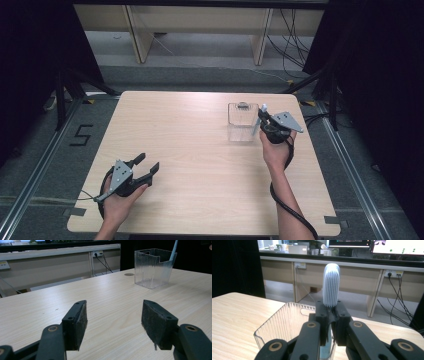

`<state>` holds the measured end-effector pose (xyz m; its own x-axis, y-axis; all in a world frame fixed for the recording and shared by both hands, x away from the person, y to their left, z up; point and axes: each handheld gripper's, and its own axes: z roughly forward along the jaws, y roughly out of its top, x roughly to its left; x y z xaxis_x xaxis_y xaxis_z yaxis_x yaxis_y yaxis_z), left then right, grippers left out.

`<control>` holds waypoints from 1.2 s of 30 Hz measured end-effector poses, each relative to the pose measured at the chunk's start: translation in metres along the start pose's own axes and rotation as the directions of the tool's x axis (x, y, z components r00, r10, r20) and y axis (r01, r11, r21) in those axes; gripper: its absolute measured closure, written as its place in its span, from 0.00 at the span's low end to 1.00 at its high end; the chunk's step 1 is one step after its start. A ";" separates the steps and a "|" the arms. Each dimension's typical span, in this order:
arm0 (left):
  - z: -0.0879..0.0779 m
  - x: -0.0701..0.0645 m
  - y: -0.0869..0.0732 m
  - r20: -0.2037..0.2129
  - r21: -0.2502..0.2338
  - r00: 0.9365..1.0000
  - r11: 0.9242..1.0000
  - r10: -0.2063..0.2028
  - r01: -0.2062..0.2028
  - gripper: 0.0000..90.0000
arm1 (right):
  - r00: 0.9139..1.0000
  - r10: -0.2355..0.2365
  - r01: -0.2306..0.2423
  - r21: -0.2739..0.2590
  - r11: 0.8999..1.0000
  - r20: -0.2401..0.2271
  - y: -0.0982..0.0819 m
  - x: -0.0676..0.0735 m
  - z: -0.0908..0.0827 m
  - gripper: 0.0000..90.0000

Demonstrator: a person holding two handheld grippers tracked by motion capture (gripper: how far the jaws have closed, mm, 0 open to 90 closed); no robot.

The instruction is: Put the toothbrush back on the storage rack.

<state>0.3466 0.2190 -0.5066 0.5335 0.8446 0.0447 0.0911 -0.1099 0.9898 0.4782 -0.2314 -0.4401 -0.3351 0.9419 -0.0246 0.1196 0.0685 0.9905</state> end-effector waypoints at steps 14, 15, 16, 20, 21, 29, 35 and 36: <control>-0.001 -0.001 0.000 -0.006 0.011 1.000 1.000 0.007 -0.007 0.41 | 1.000 0.010 -0.010 0.007 1.000 0.008 -0.007 0.000 0.001 0.94; -0.001 -0.001 0.000 -0.006 0.011 1.000 1.000 0.007 -0.007 0.41 | 1.000 0.005 -0.005 0.011 1.000 0.007 -0.008 0.000 0.001 0.94; -0.001 -0.001 0.000 -0.005 0.013 1.000 1.000 0.008 -0.008 0.41 | 1.000 -0.005 0.005 0.006 1.000 0.011 -0.009 -0.001 0.002 0.93; -0.001 -0.001 0.000 -0.006 0.011 1.000 1.000 0.006 -0.006 0.41 | 1.000 0.011 -0.011 0.025 1.000 0.015 -0.012 -0.002 0.001 0.93; -0.001 -0.001 0.000 -0.006 0.010 1.000 1.000 0.006 -0.006 0.41 | 1.000 0.027 -0.027 0.023 0.999 0.009 -0.012 -0.001 0.001 0.93; -0.001 -0.001 0.000 -0.005 0.011 1.000 1.000 0.007 -0.007 0.41 | 1.000 0.006 -0.007 0.026 1.000 0.010 -0.012 -0.003 0.001 0.92; -0.001 -0.001 0.000 -0.005 0.012 1.000 1.000 0.008 -0.008 0.41 | 1.000 0.014 -0.014 0.033 0.999 0.019 -0.013 -0.002 0.001 0.87; -0.001 -0.001 0.000 -0.004 0.012 1.000 1.000 0.008 -0.008 0.41 | 1.000 0.015 -0.016 0.036 0.999 0.022 -0.013 -0.002 0.001 0.85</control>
<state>0.3453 0.2183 -0.5064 0.5307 0.8459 0.0534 0.0970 -0.1232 0.9876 0.4781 -0.2343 -0.4527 -0.3126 0.9498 -0.0129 0.1585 0.0656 0.9852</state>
